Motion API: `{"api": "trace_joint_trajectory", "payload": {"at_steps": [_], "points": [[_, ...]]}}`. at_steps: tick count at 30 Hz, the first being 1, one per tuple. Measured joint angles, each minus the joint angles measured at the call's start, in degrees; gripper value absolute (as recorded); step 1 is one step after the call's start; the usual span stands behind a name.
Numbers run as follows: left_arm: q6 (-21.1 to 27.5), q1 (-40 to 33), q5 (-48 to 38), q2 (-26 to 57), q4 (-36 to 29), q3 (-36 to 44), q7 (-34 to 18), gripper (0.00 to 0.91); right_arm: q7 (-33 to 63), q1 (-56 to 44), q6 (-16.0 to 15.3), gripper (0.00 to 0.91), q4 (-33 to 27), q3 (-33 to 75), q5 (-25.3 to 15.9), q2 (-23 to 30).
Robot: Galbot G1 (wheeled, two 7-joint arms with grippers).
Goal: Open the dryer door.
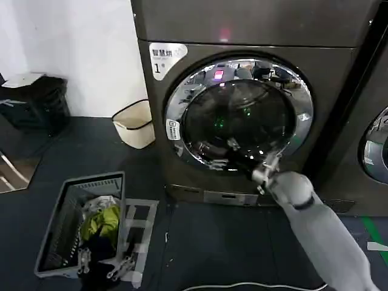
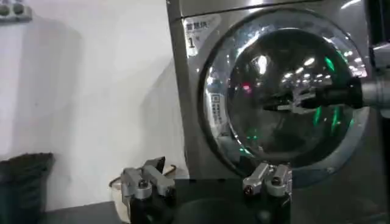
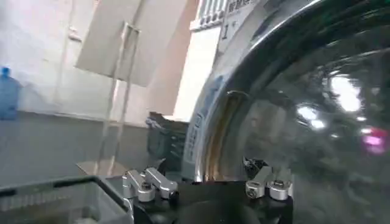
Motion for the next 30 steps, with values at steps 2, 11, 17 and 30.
{"api": "trace_joint_trajectory", "payload": {"at_steps": [2, 11, 17, 30], "points": [[-0.23, 0.03, 0.02, -0.03, 0.15, 0.06, -0.05, 0.907, -0.24, 1.80, -0.17, 0.907, -2.61, -1.18, -0.09, 1.63], [-0.39, 0.51, 0.18, -0.30, -0.26, 0.01, -0.04, 0.907, -1.46, 6.07, -0.85, 0.907, -9.88, -3.32, -0.20, 6.80], [-0.20, 0.45, 0.08, -0.37, -0.28, -0.24, 0.23, 0.907, -2.12, 8.08, -0.81, 0.907, -13.15, -3.68, -0.20, 8.83], [2.73, -0.18, -1.90, -0.45, -1.40, -1.07, 0.00, 0.907, -5.64, 11.52, -1.68, 0.907, -18.00, -5.10, 0.94, 11.84]]}}
